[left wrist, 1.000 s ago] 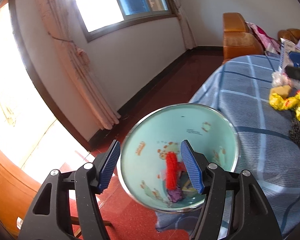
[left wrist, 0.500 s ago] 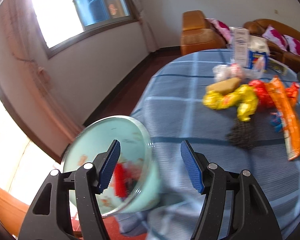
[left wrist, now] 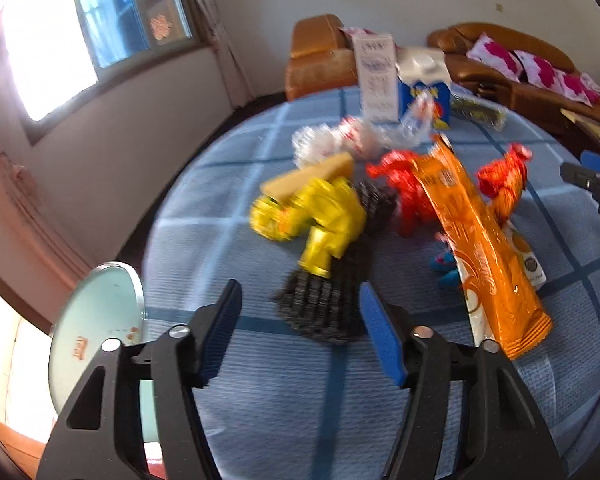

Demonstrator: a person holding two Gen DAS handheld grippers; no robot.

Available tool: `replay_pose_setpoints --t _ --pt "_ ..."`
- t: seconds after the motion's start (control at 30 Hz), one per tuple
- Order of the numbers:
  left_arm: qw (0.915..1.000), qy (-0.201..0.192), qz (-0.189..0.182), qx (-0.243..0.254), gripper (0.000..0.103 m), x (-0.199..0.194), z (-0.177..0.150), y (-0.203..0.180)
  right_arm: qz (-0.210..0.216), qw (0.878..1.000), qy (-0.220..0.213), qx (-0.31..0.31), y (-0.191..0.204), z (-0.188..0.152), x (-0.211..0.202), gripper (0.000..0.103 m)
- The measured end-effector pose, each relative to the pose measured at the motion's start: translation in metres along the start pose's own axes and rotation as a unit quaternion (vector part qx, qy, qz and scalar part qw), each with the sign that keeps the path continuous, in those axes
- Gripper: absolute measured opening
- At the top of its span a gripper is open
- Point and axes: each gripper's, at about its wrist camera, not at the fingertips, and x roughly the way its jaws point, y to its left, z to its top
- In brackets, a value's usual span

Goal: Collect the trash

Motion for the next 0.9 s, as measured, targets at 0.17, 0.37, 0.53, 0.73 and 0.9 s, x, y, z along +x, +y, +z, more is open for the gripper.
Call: replay_pose_setpoints --t 0.17,0.37,0.53,0.73,0.9 --pt "0.9996 0.007 -0.025 0.012 0.01 0.009 -0.001 -0.007 0.008 1.0 0.003 0.004 -0.001 -0.003 0.003 0.059" --pt "0.9983 -0.023 -0.047 0.025 0.008 -0.018 0.01 -0.001 0.008 1.0 0.005 0.008 -0.001 -0.003 0.005 0.06" --pt "0.9959 -0.063 -0.048 0.042 0.008 -0.055 0.022 0.004 0.005 1.0 0.004 0.006 0.002 -0.003 0.005 0.06" --pt "0.9958 -0.077 -0.038 0.031 0.008 -0.074 0.027 0.022 0.006 1.0 0.003 0.003 0.007 -0.003 0.002 0.06" --pt "0.9974 -0.069 -0.006 0.023 0.008 -0.082 0.011 0.05 0.022 1.0 -0.007 0.009 0.011 0.001 -0.01 0.06"
